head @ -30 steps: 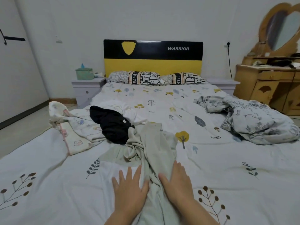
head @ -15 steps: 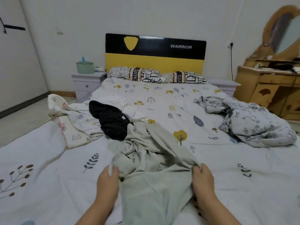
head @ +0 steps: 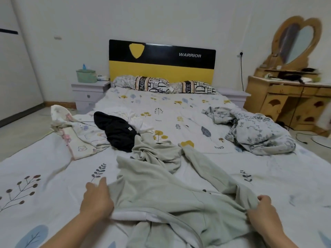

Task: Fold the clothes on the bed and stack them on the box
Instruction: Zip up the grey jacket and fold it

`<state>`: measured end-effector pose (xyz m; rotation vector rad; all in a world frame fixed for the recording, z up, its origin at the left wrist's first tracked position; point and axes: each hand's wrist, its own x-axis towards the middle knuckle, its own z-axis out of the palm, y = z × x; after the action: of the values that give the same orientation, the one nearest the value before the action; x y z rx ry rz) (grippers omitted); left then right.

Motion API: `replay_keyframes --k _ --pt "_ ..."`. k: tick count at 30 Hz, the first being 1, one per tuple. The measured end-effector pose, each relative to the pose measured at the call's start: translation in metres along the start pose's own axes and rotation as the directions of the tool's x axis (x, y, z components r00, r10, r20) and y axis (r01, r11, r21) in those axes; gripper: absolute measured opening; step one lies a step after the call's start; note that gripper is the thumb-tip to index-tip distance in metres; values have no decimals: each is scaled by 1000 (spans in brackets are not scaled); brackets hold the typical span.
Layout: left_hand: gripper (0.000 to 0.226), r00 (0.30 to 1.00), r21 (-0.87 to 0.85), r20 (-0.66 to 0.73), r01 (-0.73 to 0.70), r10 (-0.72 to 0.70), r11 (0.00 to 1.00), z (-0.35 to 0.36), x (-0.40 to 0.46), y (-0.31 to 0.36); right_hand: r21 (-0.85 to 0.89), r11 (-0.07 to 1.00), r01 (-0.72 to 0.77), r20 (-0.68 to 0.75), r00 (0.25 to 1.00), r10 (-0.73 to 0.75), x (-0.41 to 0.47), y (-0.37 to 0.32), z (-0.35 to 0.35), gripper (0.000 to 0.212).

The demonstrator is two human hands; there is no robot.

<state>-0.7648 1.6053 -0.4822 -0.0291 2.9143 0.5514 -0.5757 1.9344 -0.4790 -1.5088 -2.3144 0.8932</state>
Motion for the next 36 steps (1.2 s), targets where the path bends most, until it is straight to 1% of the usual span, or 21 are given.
replay_keyframes --k 2,3,5,7,9,10,11,13,14,15,17,19,22,24,25,26,28,29,31,34,36 --pt "58 990 261 -90 -83 110 962 -2 -7 7 -110 993 48 -27 998 -51 -4 -10 2 55" --pt "54 972 325 -132 -141 193 935 -1 -10 12 -173 981 91 -56 993 -102 -9 -17 4 60" --pt "50 898 309 -191 -329 397 892 5 -15 27 -304 926 224 -77 963 -259 -21 -33 11 62" --pt "47 794 160 -166 -564 585 810 16 -21 44 -402 833 380 -25 905 -424 -34 -44 24 58" --pt "60 687 51 6 -726 727 685 24 -32 60 -397 756 520 123 847 -517 -45 -49 38 57" --pt "59 639 30 116 -767 760 641 28 -38 66 -362 731 579 217 814 -538 -49 -49 43 57" --pt "61 594 12 211 -796 777 605 32 -43 71 -313 715 625 309 779 -546 -52 -48 46 57" --pt "84 513 24 325 -845 795 535 36 -51 75 -213 707 674 463 707 -534 -55 -43 46 61" --pt "88 488 63 385 -861 783 505 38 -54 74 -177 714 678 529 677 -512 -57 -41 43 64" --pt "80 474 108 416 -873 776 475 38 -56 73 -153 727 670 581 656 -482 -57 -39 38 69" --pt "43 477 191 369 -879 798 437 41 -57 71 -152 732 664 651 625 -431 -56 -34 30 80" --pt "14 531 133 210 -847 821 514 38 -56 73 -211 695 688 676 616 -405 -53 -31 25 89" --pt "19 733 -194 -16 -670 680 717 22 -47 79 -259 679 687 646 646 -407 -50 -27 21 102" --pt "19 834 -388 -118 -538 539 748 4 -41 87 -259 690 675 653 649 -390 -50 -26 20 109" --pt "19 863 -464 -149 -492 483 737 -6 -40 91 -264 701 663 639 664 -388 -48 -25 21 105" --pt "20 880 -522 -181 -465 440 715 -16 -38 95 -247 712 658 595 683 -424 -48 -25 23 89" --pt "25 892 -591 -253 -450 375 670 -34 -34 99 -211 706 676 379 722 -578 -48 -29 25 23" --pt "26 897 -617 -284 -441 339 651 -42 -33 99 -135 745 653 249 750 -612 -49 -32 23 17" --pt "26 902 -613 -323 -429 285 663 -58 -26 98 48 812 582 93 807 -583 -46 -46 15 27" --pt "26 904 -419 -340 -391 258 819 -79 -11 93 158 819 552 -135 834 -535 -38 -74 -5 27" --pt "25 925 -390 -320 -325 204 862 -91 2 91 197 812 550 -213 832 -512 -35 -94 -18 23"
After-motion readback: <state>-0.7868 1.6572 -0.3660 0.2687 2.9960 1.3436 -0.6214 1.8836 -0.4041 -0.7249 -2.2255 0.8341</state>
